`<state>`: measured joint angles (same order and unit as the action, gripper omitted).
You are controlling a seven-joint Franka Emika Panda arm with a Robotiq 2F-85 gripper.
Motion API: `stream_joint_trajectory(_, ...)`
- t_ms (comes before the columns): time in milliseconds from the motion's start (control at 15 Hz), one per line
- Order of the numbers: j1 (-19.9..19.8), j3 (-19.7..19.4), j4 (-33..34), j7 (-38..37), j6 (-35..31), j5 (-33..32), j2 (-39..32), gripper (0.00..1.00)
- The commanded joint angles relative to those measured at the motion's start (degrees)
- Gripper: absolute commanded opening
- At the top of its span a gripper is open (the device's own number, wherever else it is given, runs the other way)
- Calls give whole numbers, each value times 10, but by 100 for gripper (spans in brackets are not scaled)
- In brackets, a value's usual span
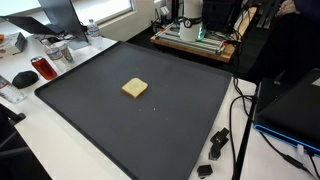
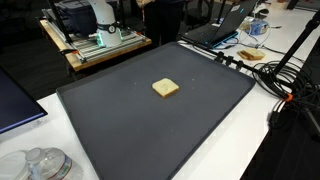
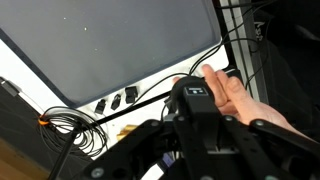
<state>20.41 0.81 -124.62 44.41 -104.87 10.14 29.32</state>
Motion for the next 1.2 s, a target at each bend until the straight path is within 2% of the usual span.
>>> stream_joint_trajectory(0,-20,3,13,-1,6,7,-12,5)
stream_joint_trajectory(133,-38,-2,17,-15,-2,1,-25,5)
stream_joint_trajectory(267,-62,-18,37,-18,0,-1,-63,5)
stream_joint_trajectory(400,-87,-18,61,-43,-4,-11,-107,5)
stream_joint_trajectory(733,-135,7,124,-177,-59,-95,-219,5)
stream_joint_trajectory(1000,-150,9,160,-305,-70,-121,-281,5)
stream_joint_trajectory(1133,-153,7,173,-341,-74,-106,-297,5)
